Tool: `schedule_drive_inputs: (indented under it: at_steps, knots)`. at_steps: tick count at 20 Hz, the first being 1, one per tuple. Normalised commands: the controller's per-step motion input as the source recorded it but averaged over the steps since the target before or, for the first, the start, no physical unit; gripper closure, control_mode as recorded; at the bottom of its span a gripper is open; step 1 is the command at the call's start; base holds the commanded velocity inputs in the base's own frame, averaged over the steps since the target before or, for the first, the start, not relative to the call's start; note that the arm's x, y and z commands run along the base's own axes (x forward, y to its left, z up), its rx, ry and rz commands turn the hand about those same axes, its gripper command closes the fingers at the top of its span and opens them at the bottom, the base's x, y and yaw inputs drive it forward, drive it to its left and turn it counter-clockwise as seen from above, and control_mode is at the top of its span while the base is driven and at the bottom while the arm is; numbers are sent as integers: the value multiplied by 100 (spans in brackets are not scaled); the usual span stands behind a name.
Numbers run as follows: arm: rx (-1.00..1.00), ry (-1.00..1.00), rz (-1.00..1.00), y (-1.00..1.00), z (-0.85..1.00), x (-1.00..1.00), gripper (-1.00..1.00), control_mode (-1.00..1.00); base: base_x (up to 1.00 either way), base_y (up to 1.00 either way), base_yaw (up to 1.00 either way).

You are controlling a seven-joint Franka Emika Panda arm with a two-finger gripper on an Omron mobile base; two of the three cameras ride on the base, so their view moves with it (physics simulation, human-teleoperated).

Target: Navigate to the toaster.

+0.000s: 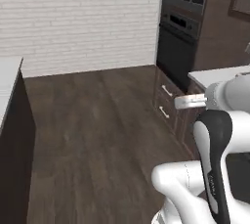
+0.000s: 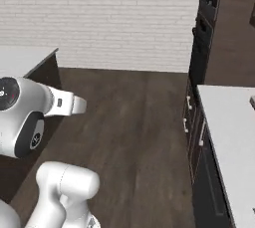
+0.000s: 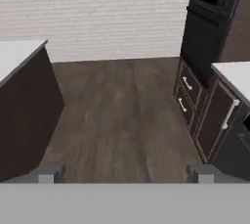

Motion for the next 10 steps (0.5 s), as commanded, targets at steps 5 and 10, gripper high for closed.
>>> schedule_drive_inputs:
  at_steps: [5, 10]
  knots:
    - [0, 0, 0, 0, 0, 0, -100, 100, 0, 0, 100]
    - [0, 0, 0, 0, 0, 0, -100, 100, 0, 0, 100]
